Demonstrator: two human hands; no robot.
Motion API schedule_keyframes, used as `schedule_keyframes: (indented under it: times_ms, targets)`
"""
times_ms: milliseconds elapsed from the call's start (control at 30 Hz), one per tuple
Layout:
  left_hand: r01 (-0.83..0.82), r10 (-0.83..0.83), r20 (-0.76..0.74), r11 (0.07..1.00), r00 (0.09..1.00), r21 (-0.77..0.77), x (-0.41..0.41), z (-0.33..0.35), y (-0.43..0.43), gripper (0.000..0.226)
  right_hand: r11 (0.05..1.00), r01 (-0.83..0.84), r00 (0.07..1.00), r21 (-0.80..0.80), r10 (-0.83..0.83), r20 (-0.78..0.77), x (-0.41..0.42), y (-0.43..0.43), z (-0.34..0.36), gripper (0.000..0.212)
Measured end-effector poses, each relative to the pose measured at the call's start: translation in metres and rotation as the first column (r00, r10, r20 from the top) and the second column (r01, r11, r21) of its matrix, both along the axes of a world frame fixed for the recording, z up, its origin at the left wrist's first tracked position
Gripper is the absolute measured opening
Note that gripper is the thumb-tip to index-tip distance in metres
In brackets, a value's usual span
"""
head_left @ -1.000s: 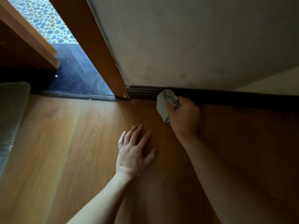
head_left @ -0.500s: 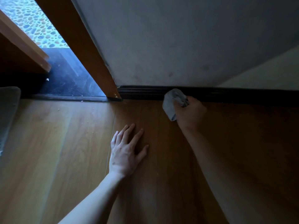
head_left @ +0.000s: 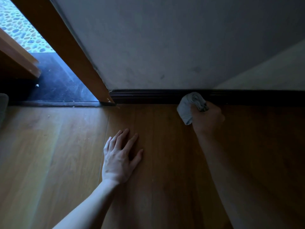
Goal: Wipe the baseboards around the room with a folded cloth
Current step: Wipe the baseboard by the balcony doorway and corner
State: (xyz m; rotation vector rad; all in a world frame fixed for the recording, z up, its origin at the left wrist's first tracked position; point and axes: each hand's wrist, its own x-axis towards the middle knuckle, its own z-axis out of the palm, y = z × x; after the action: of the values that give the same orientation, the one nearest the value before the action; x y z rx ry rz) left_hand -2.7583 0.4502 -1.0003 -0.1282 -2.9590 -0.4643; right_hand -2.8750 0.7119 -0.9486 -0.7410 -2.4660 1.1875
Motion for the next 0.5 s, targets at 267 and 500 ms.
schedule_keyframes:
  times_ms: [267,500]
  targets:
    - [-0.003,0.003,0.008,1.000,1.000,0.003,0.000,0.002,0.001,0.056,0.999,-0.038,0.999,0.036,0.039,-0.027,0.001,0.006,-0.001,0.021]
    - [-0.004,0.004,0.016,1.000,1.000,-0.007,0.000,0.001,0.001,0.056,0.991,-0.109,0.993,0.082,0.112,-0.034,-0.002,-0.010,0.000,0.020]
